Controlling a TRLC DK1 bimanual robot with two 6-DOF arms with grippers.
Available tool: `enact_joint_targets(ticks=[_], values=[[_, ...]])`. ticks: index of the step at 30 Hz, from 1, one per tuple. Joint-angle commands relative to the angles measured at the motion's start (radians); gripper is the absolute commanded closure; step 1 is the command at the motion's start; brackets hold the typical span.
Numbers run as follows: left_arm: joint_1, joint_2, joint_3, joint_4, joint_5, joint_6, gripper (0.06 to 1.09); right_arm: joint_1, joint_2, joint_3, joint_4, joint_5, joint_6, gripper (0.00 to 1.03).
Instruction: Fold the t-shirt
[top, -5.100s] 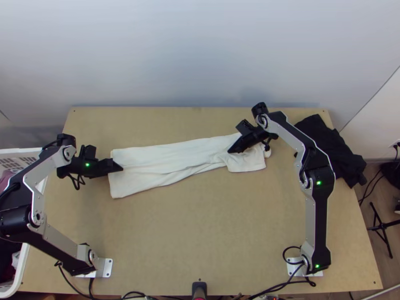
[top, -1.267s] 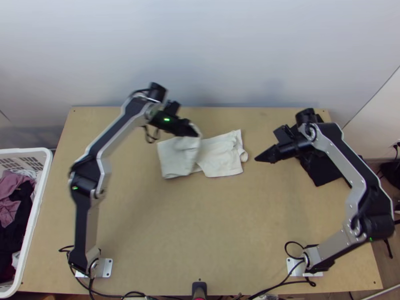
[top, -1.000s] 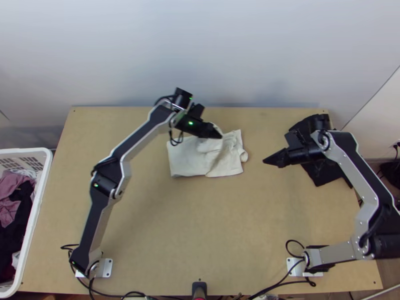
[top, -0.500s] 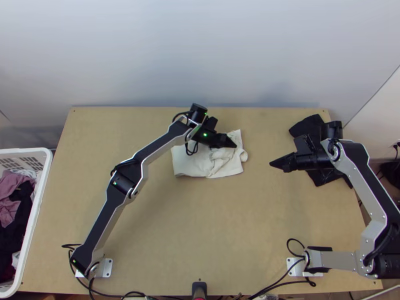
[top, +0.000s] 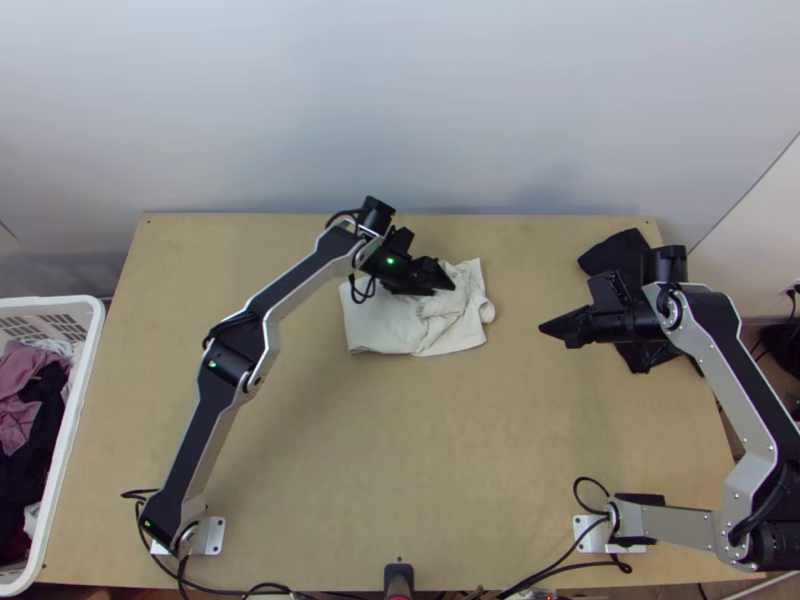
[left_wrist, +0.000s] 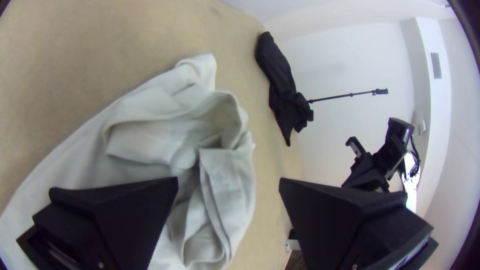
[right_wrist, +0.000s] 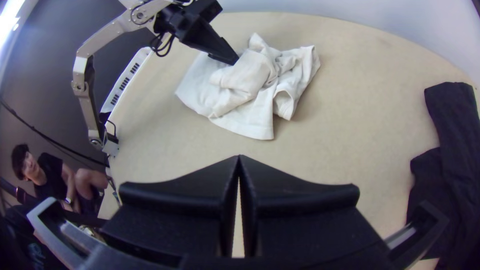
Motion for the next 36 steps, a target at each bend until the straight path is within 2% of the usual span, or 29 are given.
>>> enact_joint_targets(ticks=[1, 4, 5, 10, 11, 15, 17, 18, 19, 25, 29, 36], values=[[0.035, -0.108, 0.000, -0.187, -0.069, 0.133, 0.10, 0.008, -0.002, -0.005, 0.019, 0.000, 0.000, 1.00], [0.037, -0.137, -0.002, -0.318, -0.273, 0.258, 0.10, 0.020, 0.010, -0.006, 0.028, 0.000, 0.008, 1.00], [0.038, -0.140, -0.006, -0.365, -0.315, 0.291, 0.10, 0.032, 0.021, -0.006, 0.028, 0.000, 0.014, 1.00], [0.089, -0.195, -0.170, -0.416, -0.326, 0.383, 0.11, 0.109, 0.078, 0.035, 0.049, 0.002, 0.037, 1.00], [0.098, -0.211, -0.201, -0.405, -0.323, 0.408, 0.18, 0.124, 0.095, 0.054, 0.054, 0.002, 0.045, 1.00], [0.116, -0.264, -0.295, -0.303, -0.328, 0.432, 0.65, 0.183, 0.171, 0.135, 0.068, 0.014, 0.054, 1.00], [0.126, -0.266, -0.318, -0.292, -0.331, 0.446, 0.84, 0.203, 0.219, 0.186, 0.068, 0.014, 0.056, 1.00], [0.130, -0.264, -0.330, -0.283, -0.335, 0.446, 0.98, 0.218, 0.243, 0.215, 0.068, 0.014, 0.057, 1.00], [0.136, -0.264, -0.345, -0.267, -0.340, 0.446, 1.05, 0.230, 0.269, 0.244, 0.068, 0.014, 0.063, 1.00], [0.106, -0.286, -0.450, -0.169, -0.343, 0.459, 1.04, 0.339, 0.446, 0.423, 0.086, 0.015, 0.097, 1.00], [0.079, -0.266, -0.477, -0.149, -0.455, 0.475, 1.04, 0.416, 0.559, 0.505, 0.154, 0.031, 0.122, 1.00], [0.084, -0.254, -0.483, -0.141, -0.463, 0.477, 1.04, 0.485, 0.773, 0.686, 0.154, 0.074, 0.122, 1.00]])
